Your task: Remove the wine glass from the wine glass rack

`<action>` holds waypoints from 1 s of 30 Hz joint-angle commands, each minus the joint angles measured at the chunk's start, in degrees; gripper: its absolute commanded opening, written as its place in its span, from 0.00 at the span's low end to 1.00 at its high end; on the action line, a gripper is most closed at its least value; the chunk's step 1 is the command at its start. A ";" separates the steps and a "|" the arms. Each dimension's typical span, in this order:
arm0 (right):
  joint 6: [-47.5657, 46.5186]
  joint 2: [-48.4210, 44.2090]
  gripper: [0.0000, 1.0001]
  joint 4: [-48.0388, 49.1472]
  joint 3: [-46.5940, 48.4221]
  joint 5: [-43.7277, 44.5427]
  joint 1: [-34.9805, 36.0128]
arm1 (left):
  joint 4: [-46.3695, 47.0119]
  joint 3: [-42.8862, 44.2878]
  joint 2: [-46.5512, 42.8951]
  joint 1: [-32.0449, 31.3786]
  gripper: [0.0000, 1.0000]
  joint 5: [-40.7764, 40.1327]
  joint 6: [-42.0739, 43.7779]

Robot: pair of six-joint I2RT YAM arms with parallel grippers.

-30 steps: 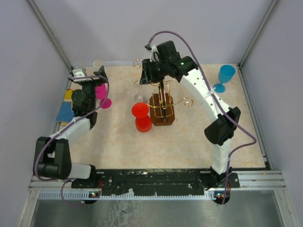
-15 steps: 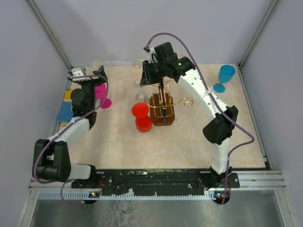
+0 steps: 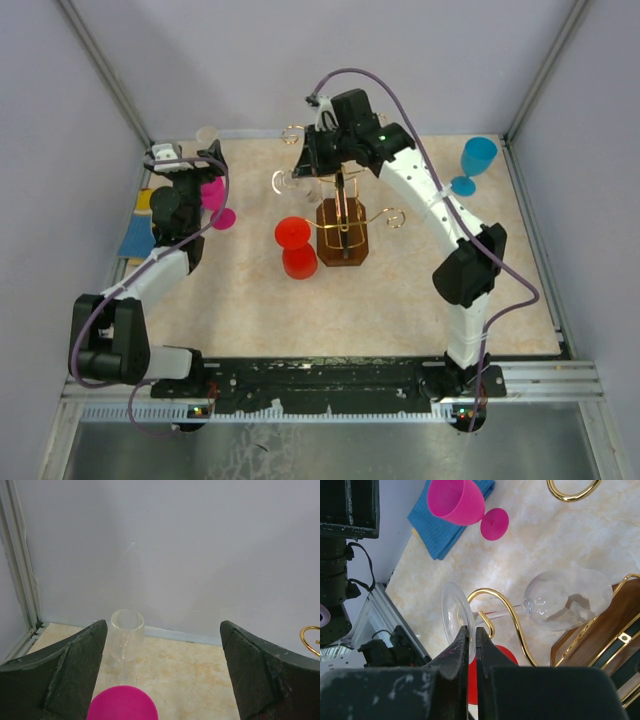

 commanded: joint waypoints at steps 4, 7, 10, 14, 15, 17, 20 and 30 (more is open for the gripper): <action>2.03 -4.85 0.00 6.88 -5.03 -4.99 -3.60 | -0.24 2.21 -0.33 -0.41 1.00 0.00 -0.88; 2.89 -5.47 0.00 8.46 -5.96 -7.30 -5.21 | -0.44 2.40 -0.28 -0.41 1.00 -0.09 -0.94; 4.26 -5.59 0.00 10.42 -6.20 -10.40 -6.79 | -0.53 2.46 -0.31 -0.41 1.00 -0.22 -1.12; 7.13 -5.55 0.00 14.60 -7.28 -15.88 -8.48 | -0.90 2.66 -0.38 -0.41 1.00 -0.22 -1.12; 8.15 -5.59 0.00 15.74 -7.83 -17.11 -8.79 | -1.00 2.63 -0.41 -0.41 1.00 -0.38 -1.04; 10.15 -5.88 0.00 18.87 -9.22 -19.89 -9.25 | -1.09 2.54 -0.48 -0.41 1.00 -0.56 -0.78; 13.13 -6.25 0.00 23.83 -11.00 -23.12 -10.00 | -1.18 2.53 -0.51 -0.41 1.00 -0.76 -0.65; 19.07 -4.68 0.00 30.84 -10.63 -29.23 -11.26 | -1.35 2.56 -0.31 -0.41 1.00 -0.80 -0.75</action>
